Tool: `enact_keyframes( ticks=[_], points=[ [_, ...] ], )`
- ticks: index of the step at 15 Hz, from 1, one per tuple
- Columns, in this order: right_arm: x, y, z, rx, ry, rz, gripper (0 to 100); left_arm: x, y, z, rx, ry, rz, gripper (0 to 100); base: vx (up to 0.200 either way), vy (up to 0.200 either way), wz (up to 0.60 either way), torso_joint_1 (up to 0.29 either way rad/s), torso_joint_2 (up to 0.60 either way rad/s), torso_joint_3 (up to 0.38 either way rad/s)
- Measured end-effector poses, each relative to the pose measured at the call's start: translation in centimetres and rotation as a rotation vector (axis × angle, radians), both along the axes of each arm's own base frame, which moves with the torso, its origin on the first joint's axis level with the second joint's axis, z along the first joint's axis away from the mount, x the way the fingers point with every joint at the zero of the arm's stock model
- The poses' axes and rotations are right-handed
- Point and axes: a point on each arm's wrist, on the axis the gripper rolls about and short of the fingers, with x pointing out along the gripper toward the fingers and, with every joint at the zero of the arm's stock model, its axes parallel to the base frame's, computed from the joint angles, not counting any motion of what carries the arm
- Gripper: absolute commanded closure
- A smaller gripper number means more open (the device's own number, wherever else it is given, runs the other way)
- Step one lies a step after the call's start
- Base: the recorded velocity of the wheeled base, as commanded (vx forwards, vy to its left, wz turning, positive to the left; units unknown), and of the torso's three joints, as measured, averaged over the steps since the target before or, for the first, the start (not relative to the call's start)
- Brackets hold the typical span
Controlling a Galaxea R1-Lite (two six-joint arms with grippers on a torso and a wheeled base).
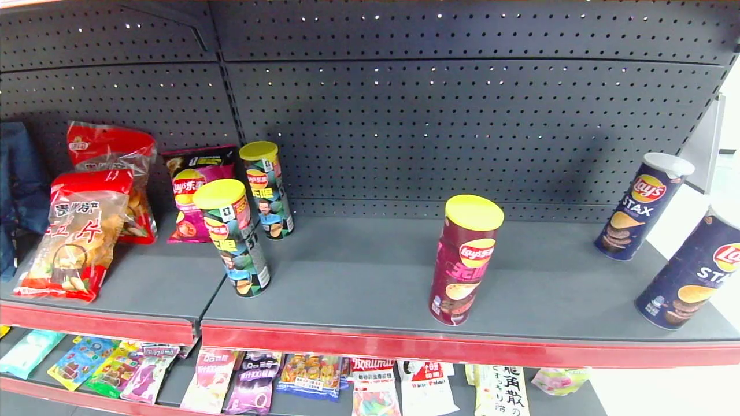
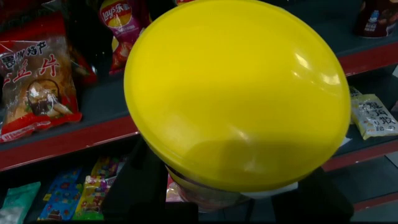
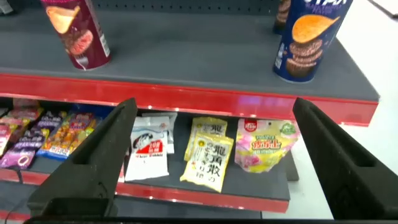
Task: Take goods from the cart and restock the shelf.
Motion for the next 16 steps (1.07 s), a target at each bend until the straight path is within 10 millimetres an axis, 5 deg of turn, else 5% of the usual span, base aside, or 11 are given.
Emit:
enact_keyframes(
  ticks=[16],
  points=[
    [-0.19,-0.05,-0.07,0.017,-0.025,-0.026,0,-0.11,-0.09,-0.05,-0.035,0.003,-0.042,100,0.0,0.0,0.0,0.0,0.0,0.0]
  ],
)
